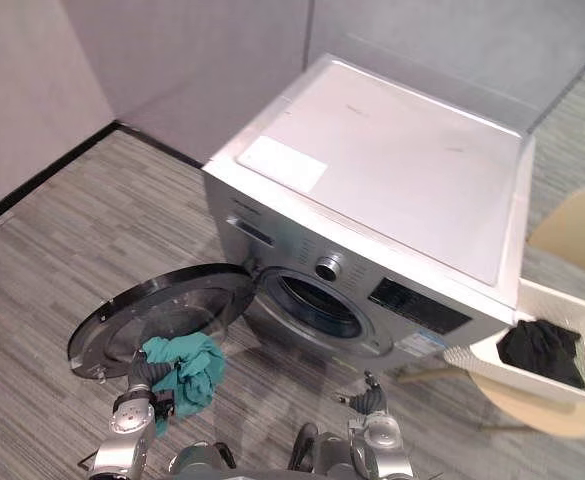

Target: Pick up the laundry basket with both hands and put the clothes into the washing machine.

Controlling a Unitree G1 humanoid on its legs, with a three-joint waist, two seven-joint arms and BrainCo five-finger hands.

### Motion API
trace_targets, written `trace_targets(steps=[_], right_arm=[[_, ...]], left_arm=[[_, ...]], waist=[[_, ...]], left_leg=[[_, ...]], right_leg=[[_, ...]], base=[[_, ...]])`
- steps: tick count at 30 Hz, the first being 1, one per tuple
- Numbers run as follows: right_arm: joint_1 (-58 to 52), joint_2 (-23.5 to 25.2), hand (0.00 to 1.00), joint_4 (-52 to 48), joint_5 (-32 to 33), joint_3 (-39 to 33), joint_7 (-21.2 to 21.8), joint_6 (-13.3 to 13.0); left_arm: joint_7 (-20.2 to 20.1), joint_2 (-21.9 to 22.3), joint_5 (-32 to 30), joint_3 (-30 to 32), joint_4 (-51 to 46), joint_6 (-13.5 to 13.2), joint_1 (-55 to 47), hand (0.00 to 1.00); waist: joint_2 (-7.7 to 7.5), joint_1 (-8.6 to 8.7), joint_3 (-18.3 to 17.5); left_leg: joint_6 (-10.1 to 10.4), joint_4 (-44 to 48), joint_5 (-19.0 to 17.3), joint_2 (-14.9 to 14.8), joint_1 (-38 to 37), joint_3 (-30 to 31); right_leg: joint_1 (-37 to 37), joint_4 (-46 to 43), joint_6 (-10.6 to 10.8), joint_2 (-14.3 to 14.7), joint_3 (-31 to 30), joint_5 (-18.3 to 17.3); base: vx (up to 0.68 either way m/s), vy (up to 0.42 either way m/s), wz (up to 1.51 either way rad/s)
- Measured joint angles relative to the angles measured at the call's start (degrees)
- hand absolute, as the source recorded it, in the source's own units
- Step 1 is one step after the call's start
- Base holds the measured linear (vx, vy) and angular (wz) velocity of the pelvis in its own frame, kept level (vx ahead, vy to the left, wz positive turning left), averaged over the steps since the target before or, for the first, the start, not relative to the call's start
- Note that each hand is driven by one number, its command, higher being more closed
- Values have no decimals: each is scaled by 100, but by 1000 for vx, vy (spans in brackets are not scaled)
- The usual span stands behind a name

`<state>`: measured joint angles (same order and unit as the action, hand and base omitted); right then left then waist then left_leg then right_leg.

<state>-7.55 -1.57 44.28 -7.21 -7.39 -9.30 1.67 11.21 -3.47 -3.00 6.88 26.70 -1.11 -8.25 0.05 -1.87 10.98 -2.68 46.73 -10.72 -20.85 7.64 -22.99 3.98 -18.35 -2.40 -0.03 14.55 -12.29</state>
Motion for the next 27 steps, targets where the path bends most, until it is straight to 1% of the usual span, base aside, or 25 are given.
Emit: trace_targets(steps=[1, 2, 3, 4, 5, 6, 7, 8, 9, 10, 11, 12, 13, 14, 15, 16, 17, 18, 20, 21, 22, 24, 25, 27], right_arm=[[-32, 10, 0, -27, 53, -4, -66, 6], [26, 1, 0, -77, 95, -18, -80, 3], [54, -7, 0, -78, 107, -78, -81, 1], [100, -6, 0, -80, 114, -132, -82, 1], [146, -11, 0, -83, 120, -214, -100, 1], [159, -82, 0, -86, 124, -256, -159, -2], [158, -100, 0, -98, 128, -270, -189, -2], [173, -79, 0, -141, 174, -349, -213, 3], [154, 12, 0, -228, 221, -349, -225, 3], [143, 50, 0, -285, 234, -348, -225, 3], [146, 87, 0, -312, 250, -347, -231, -2], [260, 87, 0, -341, 267, -348, -274, -4], [322, 86, 0, -387, 271, -347, -306, -5], [467, 55, 0, -529, 275, -345, -322, -11], [590, 29, 0, -561, 281, -335, -330, -18], [867, -18, 0, -591, 320, -319, -361, -6], [1129, -38, 0, -709, 333, -317, -447, 6], [1275, -47, 0, -797, 339, -298, -475, 6], [1502, -59, 0, -1054, 436, -209, -576, 16], [1535, -59, 0, -1089, 442, -206, -578, 17], [1650, -54, 0, -1242, 451, -204, -642, 11], [1872, -27, 0, -1541, 510, -202, -826, 8], [1925, -13, 0, -1592, 526, -204, -859, 4], [2103, 59, 0, -1669, 563, -186, -956, -1]], left_arm=[[-5, 23, 0, -33, -2, 6, -37, 100], [-8, 36, 0, -148, -7, 8, -42, 100], [-13, 32, 0, -225, -7, 9, -29, 100], [-32, 44, -1, -326, -7, 10, -3, 100], [-77, 57, 0, -476, -9, 9, 46, 100], [-118, 84, 0, -598, -10, 9, 89, 100], [-118, 111, 1, -652, -23, 7, 104, 100], [-119, 145, 2, -684, -27, 4, 161, 100], [-118, 145, 2, -709, -33, 15, 240, 100], [-119, 137, 4, -742, -35, 15, 292, 100], [-116, 104, 7, -744, -113, 15, 377, 100], [-115, 104, 8, -776, -260, 12, 426, 100], [-111, 89, 15, -806, -345, 6, 467, 100], [-98, 57, 18, -844, -518, -4, 592, 100], [-93, 31, 26, -864, -598, -13, 686, 100], [-51, -44, 60, -889, -659, -53, 983, 100], [32, -96, 124, -909, -663, -55, 1411, 100], [81, -114, 139, -911, -664, -55, 1684, 100], [273, -129, 246, -912, -737, -54, 2182, 100], [292, -130, 253, -909, -767, -54, 2243, 100], [398, -127, 305, -907, -932, -55, 2479, 100], [610, -137, 451, -904, -1252, -81, 3061, 100], [674, -141, 514, -902, -1270, -86, 3238, 100], [888, -195, 670, -865, -1337, -84, 3826, 100]], waist=[[-62, -66, 27], [-64, -72, 32], [-71, -61, 37], [-92, -56, 50], [-99, -59, 51], [-82, -48, 27], [-39, -48, 12], [44, -50, 4], [-114, -16, 37], [-178, -19, 51], [-245, -31, 122], [-288, -43, 225], [-235, -50, 300], [-247, -61, 332], [-207, -74, 359], [-175, -63, 516], [-180, -55, 767], [-190, -55, 911], [-184, -50, 1137], [-180, -49, 1180], [-189, -47, 1304], [-193, -41, 1343], [-193, -33, 1370], [-199, -13, 1598]], left_leg=[[3, 502, 79, 2, 275, 426], [220, 508, -192, 146, 456, 896], [321, 403, -317, 255, 518, 1088], [427, 169, -466, 439, 588, 1371], [594, -290, -594, 704, 601, 1711], [642, -906, -557, 923, 531, 2027], [720, -1276, -427, 950, 500, 2128], [816, -1501, -469, 893, 423, 2111], [771, -1398, -532, 926, 442, 1979], [759, -1338, -538, 951, 450, 1897], [724, -1193, -561, 966, 480, 1711], [638, -953, -637, 923, 558, 1517], [626, -784, -711, 877, 654, 1395], [576, -419, -924, 763, 981, 1207], [546, -230, -1038, 698, 1214, 1141], [503, 100, -1253, 635, 1627, 1062], [426, 449, -1444, 577, 2019, 944], [376, 729, -1540, 542, 2336, 910], [304, 1299, -1729, 412, 3017, 873], [296, 1370, -1747, 384, 3108, 870], [273, 1656, -1802, 356, 3503, 899], [179, 2262, -1851, 282, 4613, 1031], [166, 2394, -1867, 281, 4844, 1056], [109, 2903, -1887, 278, 5474, 1195]], right_leg=[[-83, -3, -83, 56, -247, -35], [-80, -35, -145, 103, -457, -71], [-63, -70, -170, 110, -568, -88], [-61, -88, -171, 116, -727, -90], [-56, -129, -166, 122, -932, -92], [-3, -208, -104, 167, -1103, -128], [44, -302, -38, 227, -1193, -166], [200, -605, 92, 322, -1385, -314], [379, -902, 189, 235, -1514, -413], [469, -1022, 220, 201, -1580, -432], [614, -1234, 283, 176, -1782, -468], [800, -1476, 328, 194, -1969, -494], [986, -1619, 379, 208, -2050, -524], [1443, -1982, 489, 279, -2202, -594], [1706, -2190, 546, 336, -2284, -635], [2251, -2581, 573, 400, -2373, -716], [2736, -2936, 591, 405, -2435, -834], [3095, -3217, 624, 421, -2484, -878], [3834, -3737, 616, 517, -2564, -935], [3925, -3794, 617, 526, -2561, -937], [4318, -4060, 622, 540, -2560, -945], [5392, -4619, 632, 600, -2544, -950], [5618, -4757, 651, 598, -2540, -961], [6221, -5283, 721, 602, -2504, -1031]], base=[[139, -18, -113], [142, 1, -110], [101, 15, -92], [105, 46, -90], [158, 121, -103], [164, 150, -93], [176, 218, -92], [147, 194, -72], [130, 185, -66], [72, 141, -56], [-5, 131, -73], [-56, 131, -80], [-150, 125, -91], [-157, 91, -81], [-232, 101, -93], [-197, 63, -73], [-288, 68, -62], [-292, 47, -39], [-295, 36, -27], [-226, 18, -20], [-175, 7, -6], [-211, -20, -2], [-219, -42, 8], [-166, -40, 13]])
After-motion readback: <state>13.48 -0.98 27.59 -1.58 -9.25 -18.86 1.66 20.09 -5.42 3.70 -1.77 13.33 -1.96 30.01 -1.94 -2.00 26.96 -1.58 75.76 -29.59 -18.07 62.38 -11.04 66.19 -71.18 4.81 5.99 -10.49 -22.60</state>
